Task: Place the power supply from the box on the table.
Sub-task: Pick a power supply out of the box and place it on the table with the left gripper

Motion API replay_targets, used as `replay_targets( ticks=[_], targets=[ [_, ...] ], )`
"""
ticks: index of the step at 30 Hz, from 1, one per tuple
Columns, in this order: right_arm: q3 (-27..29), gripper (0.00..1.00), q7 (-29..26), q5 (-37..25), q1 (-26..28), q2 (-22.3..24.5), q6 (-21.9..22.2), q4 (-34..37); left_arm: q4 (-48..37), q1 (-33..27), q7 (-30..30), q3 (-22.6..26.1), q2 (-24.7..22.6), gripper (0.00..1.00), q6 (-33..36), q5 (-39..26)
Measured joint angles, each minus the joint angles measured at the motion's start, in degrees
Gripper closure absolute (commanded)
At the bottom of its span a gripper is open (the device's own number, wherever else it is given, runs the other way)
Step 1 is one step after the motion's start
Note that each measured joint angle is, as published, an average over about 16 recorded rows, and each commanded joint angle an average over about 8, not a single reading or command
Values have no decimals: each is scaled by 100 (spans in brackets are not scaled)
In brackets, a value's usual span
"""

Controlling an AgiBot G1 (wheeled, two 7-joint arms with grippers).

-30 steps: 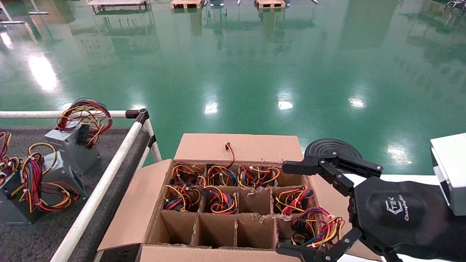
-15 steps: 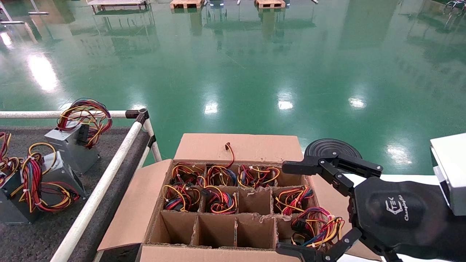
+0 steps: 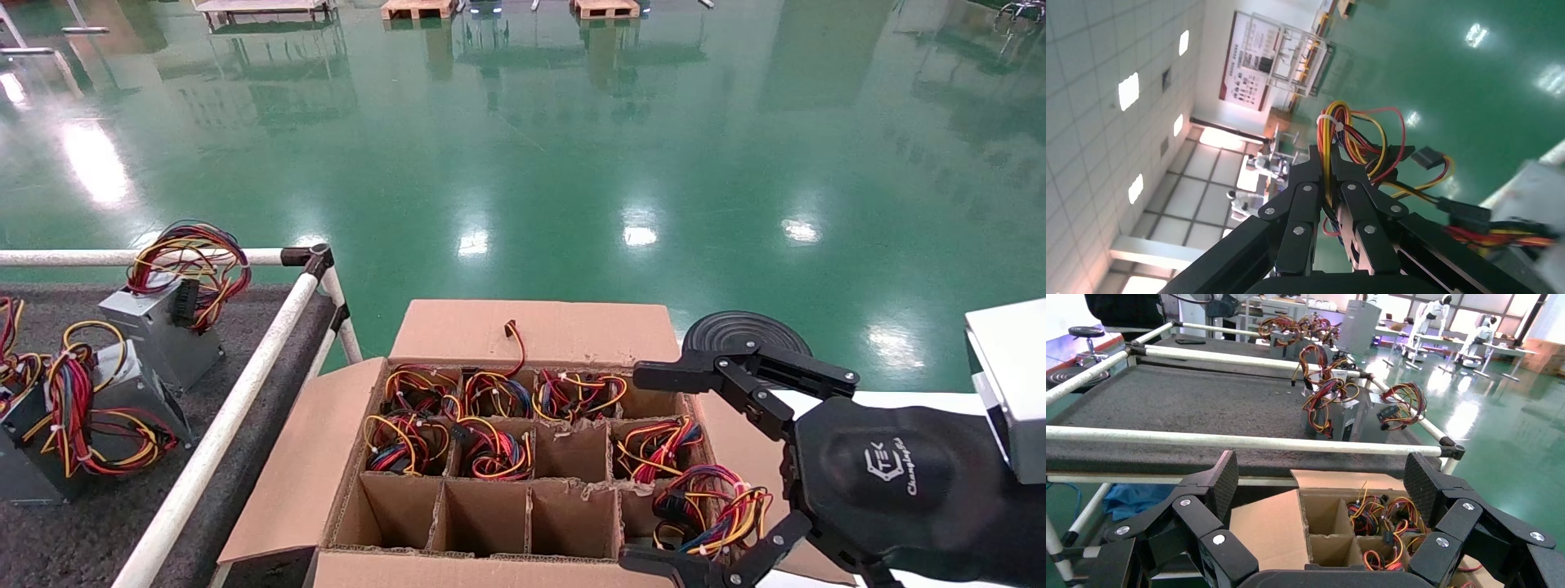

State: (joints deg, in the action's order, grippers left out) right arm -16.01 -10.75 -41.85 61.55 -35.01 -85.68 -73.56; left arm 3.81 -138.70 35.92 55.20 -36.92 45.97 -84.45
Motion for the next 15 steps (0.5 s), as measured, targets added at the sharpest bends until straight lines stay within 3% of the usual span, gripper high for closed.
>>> replay_targets(
  ticks=[15],
  targets=[
    [0,0,0,0,0,0,0,0,-266,479,-155,2,396,100,259,47]
  ],
)
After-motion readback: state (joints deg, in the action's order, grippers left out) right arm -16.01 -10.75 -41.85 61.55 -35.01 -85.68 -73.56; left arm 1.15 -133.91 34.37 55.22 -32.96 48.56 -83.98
